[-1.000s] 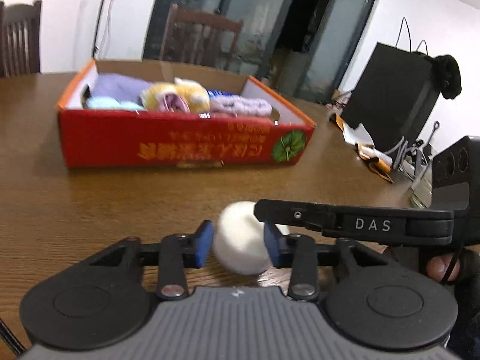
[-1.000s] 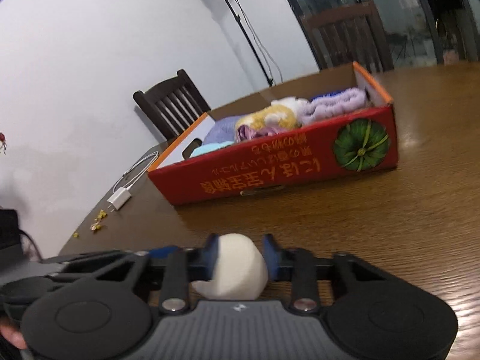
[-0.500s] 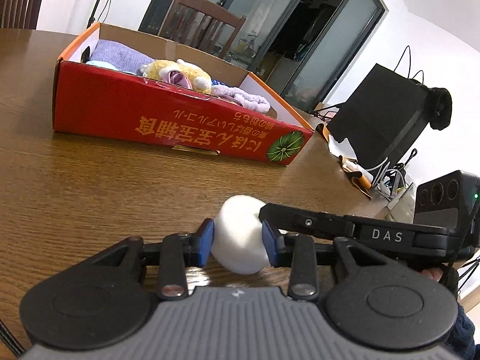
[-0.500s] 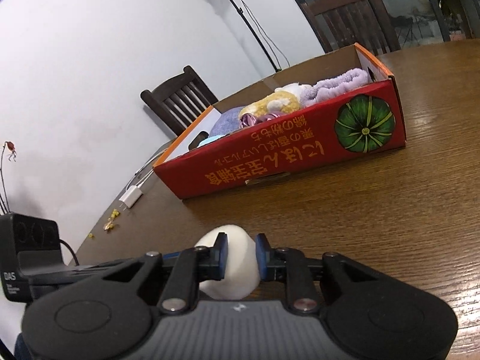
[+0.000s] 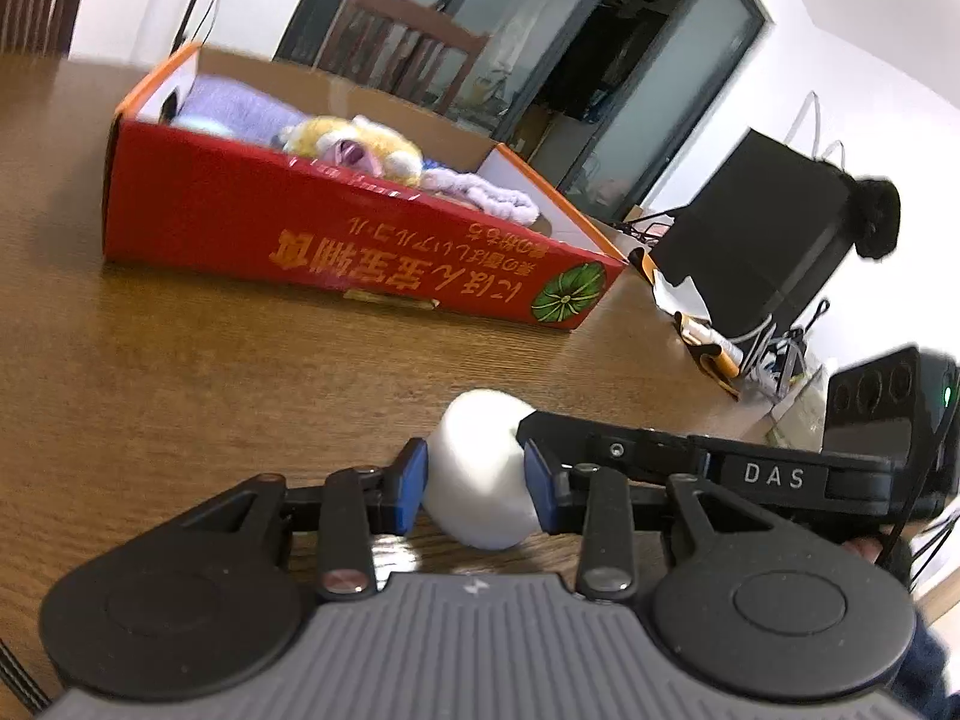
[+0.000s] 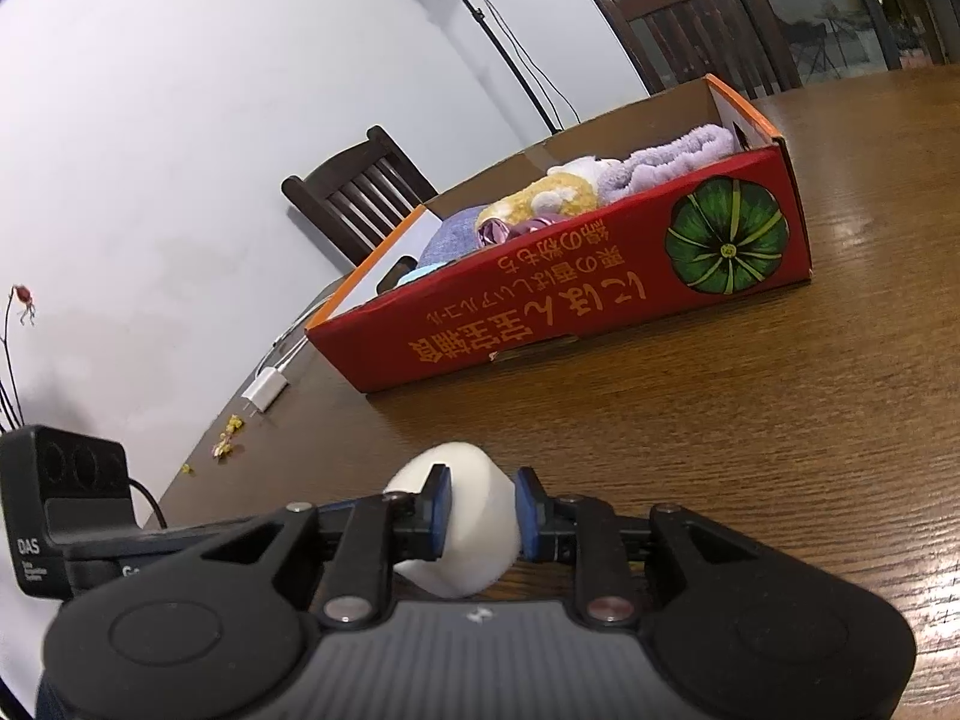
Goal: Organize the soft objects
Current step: 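Lift the foam cylinder into the box and open both grippers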
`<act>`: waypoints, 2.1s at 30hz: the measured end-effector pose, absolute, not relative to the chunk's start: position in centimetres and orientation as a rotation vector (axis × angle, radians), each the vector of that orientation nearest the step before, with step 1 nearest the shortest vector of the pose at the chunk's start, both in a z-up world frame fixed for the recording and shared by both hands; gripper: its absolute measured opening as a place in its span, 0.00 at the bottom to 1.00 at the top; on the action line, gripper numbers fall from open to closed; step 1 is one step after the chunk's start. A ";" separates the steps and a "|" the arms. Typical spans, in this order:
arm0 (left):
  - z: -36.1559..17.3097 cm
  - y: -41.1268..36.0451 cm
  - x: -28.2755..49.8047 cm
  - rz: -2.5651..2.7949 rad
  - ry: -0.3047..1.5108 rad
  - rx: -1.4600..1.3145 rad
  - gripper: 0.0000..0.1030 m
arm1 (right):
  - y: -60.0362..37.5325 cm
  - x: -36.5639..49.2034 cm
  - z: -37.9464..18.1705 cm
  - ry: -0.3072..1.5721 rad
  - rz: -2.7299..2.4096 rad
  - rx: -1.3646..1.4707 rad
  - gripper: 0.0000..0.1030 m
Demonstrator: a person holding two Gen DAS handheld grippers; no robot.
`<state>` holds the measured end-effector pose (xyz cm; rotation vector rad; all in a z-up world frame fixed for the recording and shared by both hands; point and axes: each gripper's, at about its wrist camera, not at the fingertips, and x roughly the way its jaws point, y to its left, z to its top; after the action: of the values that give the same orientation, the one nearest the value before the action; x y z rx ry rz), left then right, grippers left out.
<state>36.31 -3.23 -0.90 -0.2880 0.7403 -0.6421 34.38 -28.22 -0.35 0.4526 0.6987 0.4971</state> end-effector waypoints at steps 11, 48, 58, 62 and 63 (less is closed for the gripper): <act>3.1 -2.5 29.4 -0.611 0.613 -0.302 0.30 | -28.0 29.8 2.5 0.611 0.534 0.456 0.18; 4.2 -7.8 54.5 -0.474 0.859 -0.138 0.26 | -28.9 54.2 4.6 0.839 0.445 0.400 0.18; 3.3 -5.4 56.6 -0.453 0.922 -0.316 0.45 | -26.4 54.6 4.8 0.843 0.358 0.249 0.21; 6.6 -4.7 54.5 -0.477 0.855 -0.291 0.50 | -27.1 53.4 7.4 0.779 0.340 0.242 0.39; 7.5 -4.7 53.9 -0.476 0.836 -0.270 0.50 | -27.4 53.0 8.4 0.765 0.332 0.239 0.39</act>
<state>53.93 -4.73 7.50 -0.2697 0.8362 -0.4763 52.97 -27.40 8.36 0.2390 0.7654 0.3324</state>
